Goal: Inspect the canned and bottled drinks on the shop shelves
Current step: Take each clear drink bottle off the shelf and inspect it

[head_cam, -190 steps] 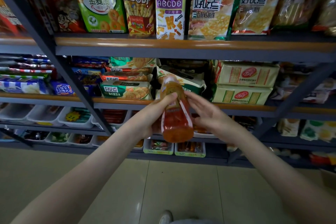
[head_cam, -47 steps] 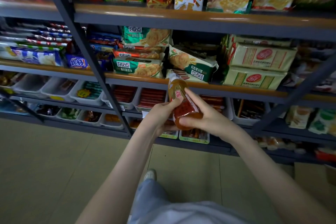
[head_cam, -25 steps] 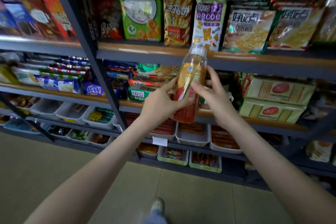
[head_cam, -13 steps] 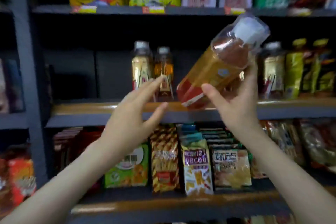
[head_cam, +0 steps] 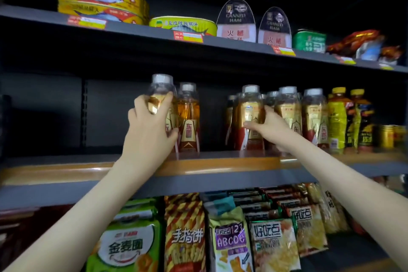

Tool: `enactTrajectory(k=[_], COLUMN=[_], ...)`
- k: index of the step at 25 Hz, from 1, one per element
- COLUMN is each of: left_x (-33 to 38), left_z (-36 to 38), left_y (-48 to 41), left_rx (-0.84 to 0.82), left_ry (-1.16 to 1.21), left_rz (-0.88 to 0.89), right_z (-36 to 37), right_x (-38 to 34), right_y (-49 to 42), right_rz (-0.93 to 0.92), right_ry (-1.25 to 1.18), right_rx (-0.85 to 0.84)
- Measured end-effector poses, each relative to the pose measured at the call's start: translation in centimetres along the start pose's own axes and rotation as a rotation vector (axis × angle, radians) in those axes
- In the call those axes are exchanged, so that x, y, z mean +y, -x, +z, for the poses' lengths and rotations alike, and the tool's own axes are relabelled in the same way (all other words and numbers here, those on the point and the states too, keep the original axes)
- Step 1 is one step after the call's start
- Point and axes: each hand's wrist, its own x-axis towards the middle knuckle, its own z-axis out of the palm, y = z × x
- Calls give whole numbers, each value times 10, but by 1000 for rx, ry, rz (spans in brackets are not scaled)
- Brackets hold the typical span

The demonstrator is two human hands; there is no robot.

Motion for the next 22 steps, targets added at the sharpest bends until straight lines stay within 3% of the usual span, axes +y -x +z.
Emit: enactTrajectory(k=[7, 11, 13, 16, 19, 22], left_x=[-8, -8, -10, -12, -13, -12], left_z=[9, 7, 8, 12, 15, 14], left_y=[0, 0, -1, 2, 3, 3], left_rx=[62, 65, 66, 114, 116, 120], left_ry=[-1, 1, 12, 5, 11, 15], left_rz=[24, 30, 21, 39, 69, 74], right_z=[9, 19, 18, 35, 76, 101], right_x=[13, 4, -3, -28, -66, -88], right_y=[-31, -45, -44, -33, -28, -29], right_rz=[-99, 18, -37, -295, -277, -275], right_ry=[323, 473, 589, 386, 29, -47], right_rx=[-134, -78, -12, -45, -348, -370])
